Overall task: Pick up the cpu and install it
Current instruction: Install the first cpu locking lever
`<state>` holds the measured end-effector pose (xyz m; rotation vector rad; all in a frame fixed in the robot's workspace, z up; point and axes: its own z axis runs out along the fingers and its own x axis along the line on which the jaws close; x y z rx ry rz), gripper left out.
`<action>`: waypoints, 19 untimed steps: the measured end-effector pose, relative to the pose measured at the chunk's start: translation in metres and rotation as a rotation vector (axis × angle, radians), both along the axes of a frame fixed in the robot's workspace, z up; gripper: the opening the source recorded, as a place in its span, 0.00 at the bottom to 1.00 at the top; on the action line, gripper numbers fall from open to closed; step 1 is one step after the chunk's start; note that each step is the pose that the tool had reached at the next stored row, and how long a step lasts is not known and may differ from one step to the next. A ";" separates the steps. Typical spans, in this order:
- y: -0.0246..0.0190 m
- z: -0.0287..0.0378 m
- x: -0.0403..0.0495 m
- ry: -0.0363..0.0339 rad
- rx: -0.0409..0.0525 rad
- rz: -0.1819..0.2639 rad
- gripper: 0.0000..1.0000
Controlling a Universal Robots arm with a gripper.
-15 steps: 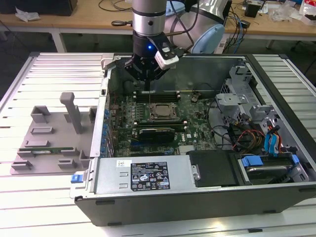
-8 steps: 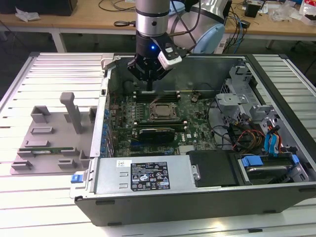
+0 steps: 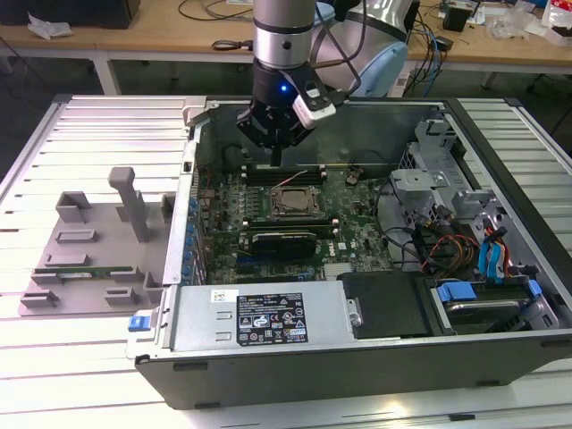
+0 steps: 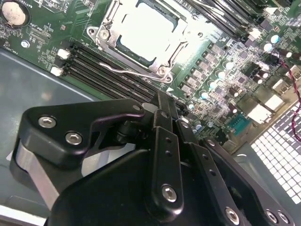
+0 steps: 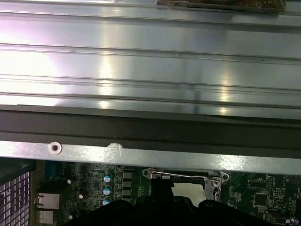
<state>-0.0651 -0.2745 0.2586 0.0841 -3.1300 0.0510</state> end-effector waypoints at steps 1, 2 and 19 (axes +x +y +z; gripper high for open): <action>0.0000 -0.0004 0.0001 0.0001 -0.0001 0.000 0.11; 0.0000 -0.0004 0.0001 0.0004 -0.0005 0.000 0.11; -0.0171 -0.0175 0.0084 0.0016 0.0744 -0.004 0.11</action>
